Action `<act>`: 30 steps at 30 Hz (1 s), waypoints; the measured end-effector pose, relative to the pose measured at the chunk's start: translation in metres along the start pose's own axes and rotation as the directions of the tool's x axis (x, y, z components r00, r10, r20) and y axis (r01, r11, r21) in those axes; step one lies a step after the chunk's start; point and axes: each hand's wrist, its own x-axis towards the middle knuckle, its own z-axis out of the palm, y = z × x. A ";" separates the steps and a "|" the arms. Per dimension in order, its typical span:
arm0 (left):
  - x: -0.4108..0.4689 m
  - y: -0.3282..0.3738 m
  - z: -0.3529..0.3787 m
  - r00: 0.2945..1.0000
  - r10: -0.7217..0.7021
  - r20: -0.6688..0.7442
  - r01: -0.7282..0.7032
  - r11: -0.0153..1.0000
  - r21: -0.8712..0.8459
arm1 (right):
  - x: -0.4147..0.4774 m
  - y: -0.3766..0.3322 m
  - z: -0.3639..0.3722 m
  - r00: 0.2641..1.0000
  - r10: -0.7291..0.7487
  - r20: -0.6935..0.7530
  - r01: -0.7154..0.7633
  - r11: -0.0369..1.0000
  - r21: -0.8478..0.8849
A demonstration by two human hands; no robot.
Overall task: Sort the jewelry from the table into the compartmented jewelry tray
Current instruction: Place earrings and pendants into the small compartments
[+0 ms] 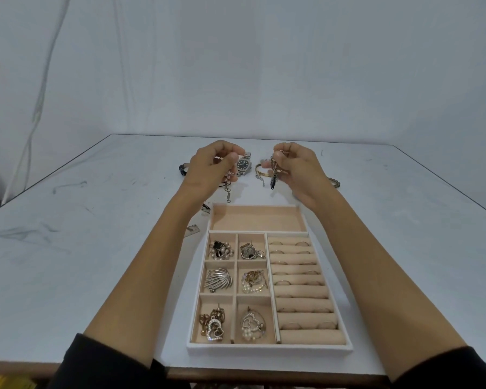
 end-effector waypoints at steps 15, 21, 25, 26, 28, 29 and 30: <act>-0.022 0.029 -0.008 0.996 0.084 0.017 -0.078 0.972 -0.223 | -0.020 -0.023 0.024 0.990 0.009 0.139 -0.079 0.861 0.503; -0.044 0.039 -0.016 0.995 0.098 0.035 -0.083 0.952 -0.294 | -0.030 -0.030 0.023 0.983 -0.029 0.180 -0.055 0.894 0.446; -0.053 0.041 -0.019 0.995 0.078 0.061 -0.056 0.949 -0.310 | -0.035 -0.028 0.019 0.985 -0.052 0.163 -0.007 0.939 0.343; -0.056 0.040 -0.020 0.995 0.078 0.063 -0.055 0.951 -0.305 | -0.036 -0.028 0.018 0.986 -0.044 0.158 -0.015 0.935 0.355; -0.060 0.039 -0.022 0.995 0.079 0.060 -0.058 0.953 -0.298 | -0.039 -0.030 0.017 0.988 -0.019 0.155 -0.045 0.917 0.397; -0.063 0.039 -0.023 0.995 0.082 0.060 -0.060 0.951 -0.303 | -0.041 -0.031 0.016 0.988 -0.009 0.156 -0.056 0.912 0.407; -0.066 0.039 -0.023 0.994 0.088 0.062 -0.065 0.949 -0.309 | -0.044 -0.032 0.016 0.988 -0.003 0.152 -0.060 0.911 0.407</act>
